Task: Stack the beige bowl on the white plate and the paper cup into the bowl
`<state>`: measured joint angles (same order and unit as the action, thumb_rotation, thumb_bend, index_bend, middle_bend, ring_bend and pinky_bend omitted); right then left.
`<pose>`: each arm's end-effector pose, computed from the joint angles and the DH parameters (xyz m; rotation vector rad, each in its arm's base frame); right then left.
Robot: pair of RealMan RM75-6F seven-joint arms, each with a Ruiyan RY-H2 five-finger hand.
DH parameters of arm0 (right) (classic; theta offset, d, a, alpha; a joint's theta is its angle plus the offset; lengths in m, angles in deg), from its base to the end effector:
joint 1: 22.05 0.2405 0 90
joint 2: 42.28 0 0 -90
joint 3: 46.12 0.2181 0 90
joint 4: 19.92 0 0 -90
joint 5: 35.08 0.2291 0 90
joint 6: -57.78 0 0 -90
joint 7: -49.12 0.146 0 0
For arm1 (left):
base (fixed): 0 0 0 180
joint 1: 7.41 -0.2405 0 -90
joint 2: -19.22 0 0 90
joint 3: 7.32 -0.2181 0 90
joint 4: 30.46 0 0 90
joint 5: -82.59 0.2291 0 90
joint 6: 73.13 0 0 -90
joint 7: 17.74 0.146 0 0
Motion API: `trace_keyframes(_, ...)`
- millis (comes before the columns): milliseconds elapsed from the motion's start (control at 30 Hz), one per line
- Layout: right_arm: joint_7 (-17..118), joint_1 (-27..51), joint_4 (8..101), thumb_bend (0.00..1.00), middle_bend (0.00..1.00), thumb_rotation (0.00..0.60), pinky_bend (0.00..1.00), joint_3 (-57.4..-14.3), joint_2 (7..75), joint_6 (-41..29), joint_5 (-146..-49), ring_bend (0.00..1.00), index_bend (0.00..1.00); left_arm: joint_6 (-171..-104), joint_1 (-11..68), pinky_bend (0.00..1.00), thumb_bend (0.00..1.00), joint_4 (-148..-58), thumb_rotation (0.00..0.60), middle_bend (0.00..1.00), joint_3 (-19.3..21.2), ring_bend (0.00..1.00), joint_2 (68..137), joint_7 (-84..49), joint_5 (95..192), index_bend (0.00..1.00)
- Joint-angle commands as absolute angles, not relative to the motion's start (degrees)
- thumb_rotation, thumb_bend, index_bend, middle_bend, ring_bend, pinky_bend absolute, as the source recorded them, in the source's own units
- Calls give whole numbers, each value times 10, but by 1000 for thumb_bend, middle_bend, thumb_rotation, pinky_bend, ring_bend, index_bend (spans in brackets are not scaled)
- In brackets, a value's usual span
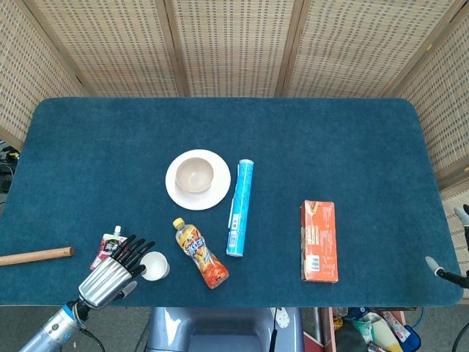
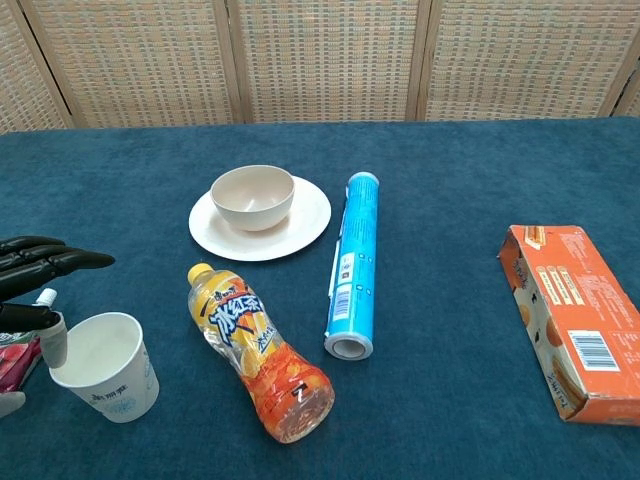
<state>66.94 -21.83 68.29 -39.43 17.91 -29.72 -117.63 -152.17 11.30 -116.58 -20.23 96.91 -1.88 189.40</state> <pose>-0.3189 -0.1722 0.1743 1.1573 -0.9932 1.0344 -0.2125 0.1521 0.0052 -2.1214 -0.5845 -0.9534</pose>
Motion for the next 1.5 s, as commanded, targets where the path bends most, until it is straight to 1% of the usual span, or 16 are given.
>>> trace_keyframes(33, 669, -219, 683, 170, 0, 600, 0, -394, 179, -297, -1176, 0, 0, -1516, 113, 0, 354, -1161, 600, 0, -198, 0, 975, -17, 1893, 462)
trace_keyframes(333, 671, -220, 684, 170, 0, 600, 0, -394, 177, -299, -1177, 0, 0, -1499, 119, 0, 375, -1126, 600, 0, -180, 0, 1013, -12, 1888, 498)
trace_keyframes(500, 675, -222, 685, 170, 0, 600, 0, -394, 176, -302, -1177, 0, 0, -1502, 120, 0, 406, -1101, 600, 0, -169, 0, 1035, -14, 1890, 597)
trace_keyframes(667, 676, -223, 685, 170, 0, 600, 0, -394, 176, -307, -1181, 0, 0, -1513, 120, 0, 419, -1080, 600, 0, -162, 0, 1052, -29, 1892, 639)
trace_keyframes(833, 675, -224, 687, 170, 0, 600, 0, -396, 175, -307, -1183, 0, 0, -1533, 119, 0, 419, -1074, 600, 0, -153, 0, 1052, -38, 1895, 640)
trace_keyframes(933, 675, -225, 688, 170, 0, 600, 0, -396, 175, -309, -1183, 0, 0, -1545, 123, 0, 419, -1092, 600, 0, -140, 0, 1038, -46, 1892, 640)
trace_keyframes(1033, 675, -225, 688, 170, 0, 600, 0, -396, 174, -309, -1184, 0, 0, -1543, 134, 0, 419, -1123, 600, 0, -121, 0, 1016, -49, 1881, 640)
trace_keyframes(1167, 675, -225, 689, 170, 0, 600, 0, -396, 174, -308, -1184, 0, 0, -1517, 157, 0, 419, -1177, 600, 0, -86, 0, 983, -41, 1850, 640)
trace_keyframes(1267, 677, -225, 689, 170, 0, 600, 0, -395, 173, -309, -1182, 0, 0, -1477, 182, 0, 419, -1226, 600, 0, -53, 0, 955, -30, 1811, 640)
trace_keyframes(1367, 680, -225, 689, 170, 0, 600, 0, -395, 173, -307, -1182, 0, 0, -1416, 216, 0, 419, -1270, 600, 0, -11, 0, 930, 1, 1750, 640)
trace_keyframes(1500, 684, -225, 687, 170, 0, 600, 0, -395, 173, -306, -1182, 0, 0, -1343, 254, 0, 421, -1308, 600, 0, 33, 0, 916, 39, 1658, 639)
